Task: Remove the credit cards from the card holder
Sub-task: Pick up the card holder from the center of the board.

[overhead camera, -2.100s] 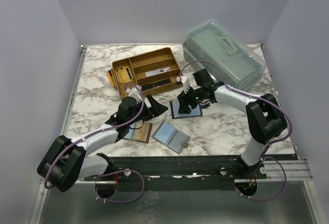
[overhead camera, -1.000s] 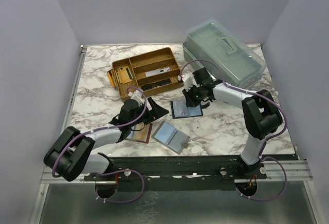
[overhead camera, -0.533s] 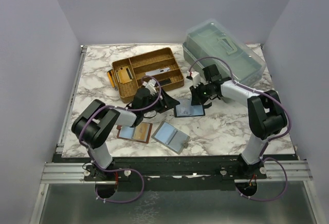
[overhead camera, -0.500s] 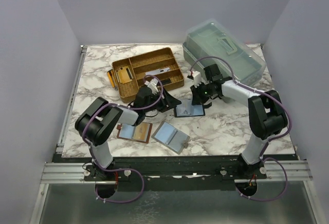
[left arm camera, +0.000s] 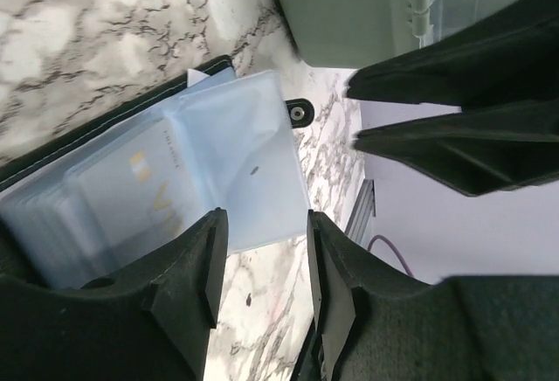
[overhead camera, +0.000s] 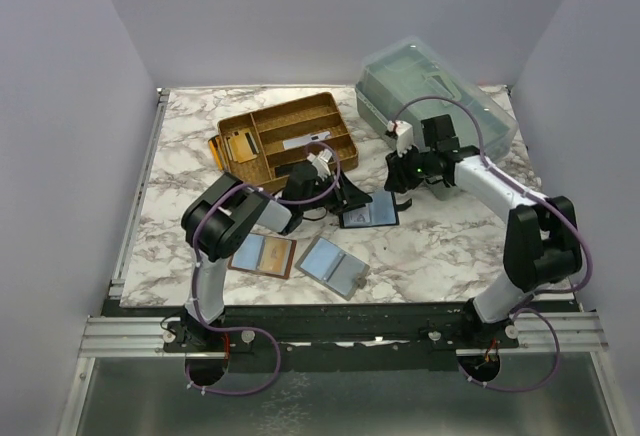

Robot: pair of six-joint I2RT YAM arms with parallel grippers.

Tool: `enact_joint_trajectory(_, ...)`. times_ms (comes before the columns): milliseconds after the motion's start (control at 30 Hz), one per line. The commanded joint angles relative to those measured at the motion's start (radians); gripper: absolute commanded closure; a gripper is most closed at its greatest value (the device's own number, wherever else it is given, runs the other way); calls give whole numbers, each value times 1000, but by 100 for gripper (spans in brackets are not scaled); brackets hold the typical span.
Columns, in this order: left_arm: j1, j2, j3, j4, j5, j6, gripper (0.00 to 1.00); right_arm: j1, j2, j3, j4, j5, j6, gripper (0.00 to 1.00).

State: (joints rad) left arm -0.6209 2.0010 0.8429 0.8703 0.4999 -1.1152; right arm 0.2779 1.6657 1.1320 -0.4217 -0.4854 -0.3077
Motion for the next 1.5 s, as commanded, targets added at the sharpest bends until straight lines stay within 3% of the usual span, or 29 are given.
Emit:
enact_joint_trajectory(0,-33,48,54,41,39,-9,54,-25,-123,-43,37,-107,-8,58)
enact_joint_trajectory(233,-34,-64,-36,31,-88,32,53,-68,-104,-81,67,-390,64,51)
enact_joint_trajectory(500,-32,-316,-292,17,-323,106,46,-68,10,-98,109,-475,152,50)
enact_joint_trajectory(633,-28,-410,-380,-20,-399,122,33,-63,55,-98,113,-483,159,49)
enact_joint_trajectory(700,-15,-426,-411,-22,-395,97,27,-54,65,-98,114,-469,154,47)
enact_joint_trajectory(800,5,-426,-436,-14,-352,71,25,-40,83,-100,117,-447,157,44)
enact_joint_trajectory(1467,10,-287,-384,134,-207,37,31,-26,228,-99,204,-349,385,45)
